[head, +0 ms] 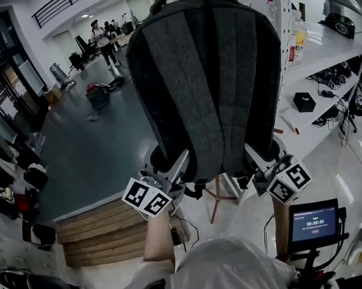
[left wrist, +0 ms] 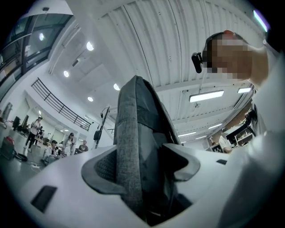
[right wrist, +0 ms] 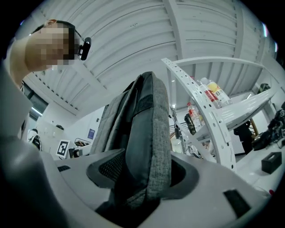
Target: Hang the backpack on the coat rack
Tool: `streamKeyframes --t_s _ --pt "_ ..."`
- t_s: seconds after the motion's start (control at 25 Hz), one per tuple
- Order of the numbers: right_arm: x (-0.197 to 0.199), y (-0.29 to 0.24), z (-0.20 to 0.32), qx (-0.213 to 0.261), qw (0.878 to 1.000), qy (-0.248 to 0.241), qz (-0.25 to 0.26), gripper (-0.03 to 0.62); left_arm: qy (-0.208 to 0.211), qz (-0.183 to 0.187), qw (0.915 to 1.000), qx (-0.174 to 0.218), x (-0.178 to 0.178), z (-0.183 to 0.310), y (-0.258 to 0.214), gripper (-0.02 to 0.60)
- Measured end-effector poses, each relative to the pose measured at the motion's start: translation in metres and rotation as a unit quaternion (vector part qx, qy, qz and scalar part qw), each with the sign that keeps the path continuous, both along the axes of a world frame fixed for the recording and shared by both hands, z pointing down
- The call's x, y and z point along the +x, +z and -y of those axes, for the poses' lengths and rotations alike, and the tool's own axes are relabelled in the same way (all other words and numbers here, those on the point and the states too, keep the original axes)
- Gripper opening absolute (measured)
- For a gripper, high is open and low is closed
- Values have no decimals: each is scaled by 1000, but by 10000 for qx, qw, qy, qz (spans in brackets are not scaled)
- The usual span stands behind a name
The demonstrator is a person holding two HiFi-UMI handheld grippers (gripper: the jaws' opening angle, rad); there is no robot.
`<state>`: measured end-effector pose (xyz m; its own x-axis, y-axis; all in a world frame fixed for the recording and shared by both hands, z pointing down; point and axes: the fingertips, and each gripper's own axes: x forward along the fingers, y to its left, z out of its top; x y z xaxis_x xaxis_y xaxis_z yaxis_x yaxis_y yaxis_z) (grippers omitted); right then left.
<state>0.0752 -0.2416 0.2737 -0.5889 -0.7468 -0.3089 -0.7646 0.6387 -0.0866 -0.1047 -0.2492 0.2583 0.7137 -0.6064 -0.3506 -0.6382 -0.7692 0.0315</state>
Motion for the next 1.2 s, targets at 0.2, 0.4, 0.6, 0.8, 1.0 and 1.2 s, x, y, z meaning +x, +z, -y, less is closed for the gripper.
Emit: streamKeyframes --t_s 0.2,0.4,0.6,0.8,1.0,1.2 --pt "18 15 5 -134 9998 149 13 252 174 9 9998 -138 18 12 16 285" --pt "24 18 4 -225 9995 207 2 252 255 -13 9994 -221 24 14 19 285" --pt "25 24 8 -317 9993 215 -7 252 292 -35 9991 -310 25 20 26 285" --pt "27 38 13 -416 9989 202 -9 252 285 -22 9986 -439 26 24 38 285" --pt "25 50 18 -624 9978 236 27 252 266 30 9978 -612 25 30 49 285" --pt "24 55 21 -648 9976 252 4 252 228 14 9979 -601 24 32 55 285"
